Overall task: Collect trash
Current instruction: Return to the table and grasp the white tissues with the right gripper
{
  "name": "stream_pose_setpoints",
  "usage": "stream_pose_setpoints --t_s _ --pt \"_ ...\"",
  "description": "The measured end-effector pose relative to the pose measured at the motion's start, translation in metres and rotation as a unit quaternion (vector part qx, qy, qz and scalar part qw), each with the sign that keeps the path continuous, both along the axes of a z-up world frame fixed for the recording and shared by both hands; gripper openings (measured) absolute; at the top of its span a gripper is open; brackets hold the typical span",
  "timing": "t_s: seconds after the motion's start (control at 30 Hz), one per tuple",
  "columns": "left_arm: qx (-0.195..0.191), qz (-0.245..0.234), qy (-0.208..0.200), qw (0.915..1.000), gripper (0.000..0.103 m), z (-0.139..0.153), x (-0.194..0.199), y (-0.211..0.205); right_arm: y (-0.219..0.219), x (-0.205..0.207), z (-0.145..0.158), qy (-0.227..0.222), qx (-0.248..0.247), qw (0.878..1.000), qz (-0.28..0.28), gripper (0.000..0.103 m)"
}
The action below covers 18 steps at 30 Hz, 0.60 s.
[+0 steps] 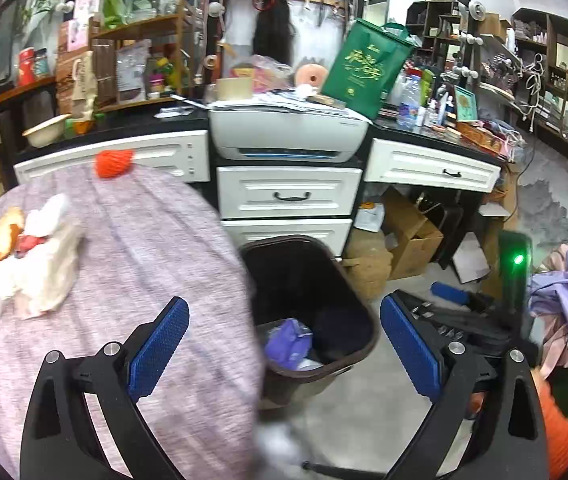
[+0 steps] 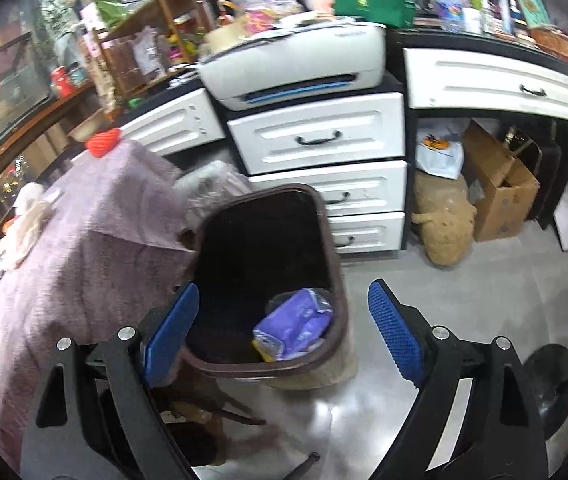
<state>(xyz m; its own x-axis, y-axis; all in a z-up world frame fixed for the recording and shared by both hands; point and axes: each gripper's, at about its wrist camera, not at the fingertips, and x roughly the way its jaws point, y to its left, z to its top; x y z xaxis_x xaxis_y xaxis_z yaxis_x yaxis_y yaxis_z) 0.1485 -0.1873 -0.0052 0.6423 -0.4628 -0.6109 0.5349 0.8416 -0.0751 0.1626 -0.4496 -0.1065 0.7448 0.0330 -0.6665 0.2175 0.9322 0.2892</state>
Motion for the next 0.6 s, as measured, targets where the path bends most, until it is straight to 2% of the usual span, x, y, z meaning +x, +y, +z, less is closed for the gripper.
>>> stream_pose_setpoints --t_s 0.33,0.6 --pt "0.018 0.059 -0.013 0.9980 0.095 0.003 0.003 0.083 0.067 0.020 0.036 -0.021 0.002 0.994 0.105 0.086" --pt "0.027 0.129 -0.008 0.9912 0.095 -0.001 0.004 0.155 0.146 0.042 0.060 -0.033 0.015 0.976 0.213 0.086"
